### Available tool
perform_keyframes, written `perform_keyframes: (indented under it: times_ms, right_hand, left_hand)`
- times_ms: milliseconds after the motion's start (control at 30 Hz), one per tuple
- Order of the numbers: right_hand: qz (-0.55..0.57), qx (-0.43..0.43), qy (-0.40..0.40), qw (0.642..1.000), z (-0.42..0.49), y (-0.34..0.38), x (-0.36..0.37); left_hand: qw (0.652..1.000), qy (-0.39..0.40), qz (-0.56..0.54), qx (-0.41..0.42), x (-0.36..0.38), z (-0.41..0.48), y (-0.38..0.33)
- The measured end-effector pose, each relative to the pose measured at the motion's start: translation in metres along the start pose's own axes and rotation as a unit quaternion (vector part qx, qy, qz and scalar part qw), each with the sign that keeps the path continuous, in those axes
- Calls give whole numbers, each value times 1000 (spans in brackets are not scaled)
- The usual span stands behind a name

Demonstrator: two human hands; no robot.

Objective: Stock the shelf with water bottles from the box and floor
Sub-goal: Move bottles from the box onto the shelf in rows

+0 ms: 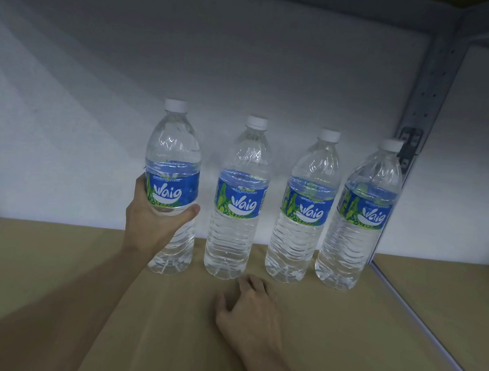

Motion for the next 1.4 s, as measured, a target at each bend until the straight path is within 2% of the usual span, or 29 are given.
perform_keyframes:
  times_ms: [1133,1267,1400]
  right_hand:
    - [3,6,1,1000,-1,0,-1]
    - [9,7,1,1000,-1,1,-1]
    - [25,17,-4,1000,-3,2,-5]
  left_hand:
    - [999,39,3,-27,-3,-1,2]
    - [996,66,7,-55,-7,-3,-2]
    - [985,125,69,-98,-19,-30,10]
Point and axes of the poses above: each hand's wrist, its own z-axis towards the middle knuckle, its own x-axis out of the palm, y = z × x, the point moved 4 cm from there along z, towards the middle knuckle, and after that the axes turned 1 degree about x, right-handed, at the moved point
